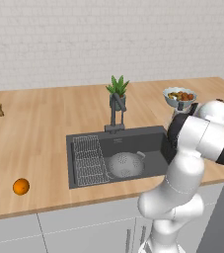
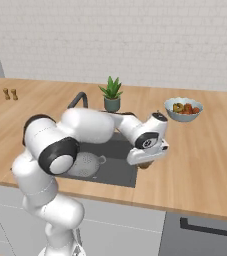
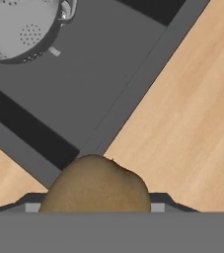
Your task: Put the colander in the sink, put the orange, kiwi in the colander, and turn on the sink faucet and pour water over the colander.
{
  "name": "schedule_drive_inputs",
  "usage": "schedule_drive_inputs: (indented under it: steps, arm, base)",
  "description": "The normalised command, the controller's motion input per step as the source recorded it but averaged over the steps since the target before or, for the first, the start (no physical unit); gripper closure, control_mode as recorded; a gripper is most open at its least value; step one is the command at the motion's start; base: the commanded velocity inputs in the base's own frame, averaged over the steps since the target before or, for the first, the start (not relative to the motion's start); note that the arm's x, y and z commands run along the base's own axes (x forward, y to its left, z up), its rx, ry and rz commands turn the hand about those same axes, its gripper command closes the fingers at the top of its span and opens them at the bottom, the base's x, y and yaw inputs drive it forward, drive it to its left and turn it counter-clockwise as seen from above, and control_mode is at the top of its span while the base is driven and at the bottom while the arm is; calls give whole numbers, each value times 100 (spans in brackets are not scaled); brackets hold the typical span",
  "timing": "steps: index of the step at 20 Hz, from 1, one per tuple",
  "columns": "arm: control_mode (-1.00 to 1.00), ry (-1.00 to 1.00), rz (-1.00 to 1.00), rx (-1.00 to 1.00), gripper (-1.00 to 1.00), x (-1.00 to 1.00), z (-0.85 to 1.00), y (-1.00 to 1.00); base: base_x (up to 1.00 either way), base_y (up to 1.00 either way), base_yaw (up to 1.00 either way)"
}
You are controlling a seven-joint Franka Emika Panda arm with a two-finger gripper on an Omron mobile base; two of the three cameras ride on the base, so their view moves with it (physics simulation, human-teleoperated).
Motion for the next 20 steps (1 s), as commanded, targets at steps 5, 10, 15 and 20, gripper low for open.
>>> schedule_drive_inputs:
  steps: [5,10,15,20]
  arm:
    - [-100,3,0,5,100,20,19,52]
    - [-100,10,0,4,100,22,4,53]
    - [-100,12,0,3,100,21,-8,55]
    - [-100,0,0,12,100,27,0,45]
  base:
    - [0,0,0]
    - [0,0,0]
    - [0,0,0]
    - [0,0,0]
